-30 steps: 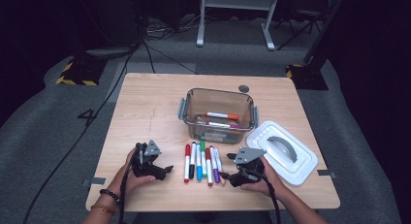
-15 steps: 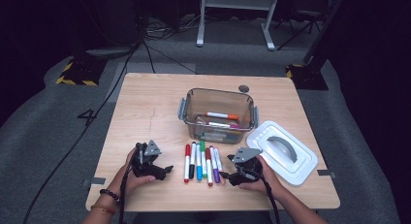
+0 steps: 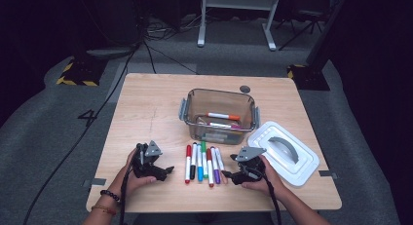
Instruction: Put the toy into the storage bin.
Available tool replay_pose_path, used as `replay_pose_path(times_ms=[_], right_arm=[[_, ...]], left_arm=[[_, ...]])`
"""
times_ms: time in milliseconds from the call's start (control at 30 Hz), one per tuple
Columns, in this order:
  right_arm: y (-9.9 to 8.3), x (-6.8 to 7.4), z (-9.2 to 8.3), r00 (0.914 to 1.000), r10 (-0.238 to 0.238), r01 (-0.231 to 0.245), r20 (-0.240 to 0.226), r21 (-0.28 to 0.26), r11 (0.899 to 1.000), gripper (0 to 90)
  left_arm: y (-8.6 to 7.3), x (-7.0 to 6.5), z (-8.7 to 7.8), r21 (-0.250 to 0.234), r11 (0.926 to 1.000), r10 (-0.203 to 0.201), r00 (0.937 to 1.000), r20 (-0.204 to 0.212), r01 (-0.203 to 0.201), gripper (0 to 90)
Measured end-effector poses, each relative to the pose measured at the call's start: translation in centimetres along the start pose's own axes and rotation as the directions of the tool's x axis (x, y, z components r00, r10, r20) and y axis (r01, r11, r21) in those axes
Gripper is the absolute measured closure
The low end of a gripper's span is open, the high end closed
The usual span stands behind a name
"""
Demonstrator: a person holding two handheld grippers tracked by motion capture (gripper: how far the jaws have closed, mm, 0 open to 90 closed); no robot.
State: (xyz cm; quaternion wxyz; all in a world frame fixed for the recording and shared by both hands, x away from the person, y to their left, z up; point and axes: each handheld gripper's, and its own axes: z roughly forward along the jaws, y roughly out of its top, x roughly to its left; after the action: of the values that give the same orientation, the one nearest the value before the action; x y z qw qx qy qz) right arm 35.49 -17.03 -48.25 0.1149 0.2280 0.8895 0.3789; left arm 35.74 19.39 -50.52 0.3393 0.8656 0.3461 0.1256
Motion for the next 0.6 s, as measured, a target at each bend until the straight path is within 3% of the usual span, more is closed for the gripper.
replay_pose_path(times_ms=[400, 600], right_arm=[[0.5, 1.1, 0.8, 0.9996, -0.027, 0.027, -0.012, -0.001, 1.0, 30.7], [-0.3, 0.0, 0.9, 0.9999, -0.012, 0.011, 0.01, 0.029, 1.0, 42.8]], left_arm=[[0.0, 0.0, 0.0, 0.0, 1.0, 0.0, 1.0, 0.0, 0.0, 6.0], [0.0, 0.0, 0.0, 0.0, 1.0, 0.0, 1.0, 0.0, 0.0, 6.0]])
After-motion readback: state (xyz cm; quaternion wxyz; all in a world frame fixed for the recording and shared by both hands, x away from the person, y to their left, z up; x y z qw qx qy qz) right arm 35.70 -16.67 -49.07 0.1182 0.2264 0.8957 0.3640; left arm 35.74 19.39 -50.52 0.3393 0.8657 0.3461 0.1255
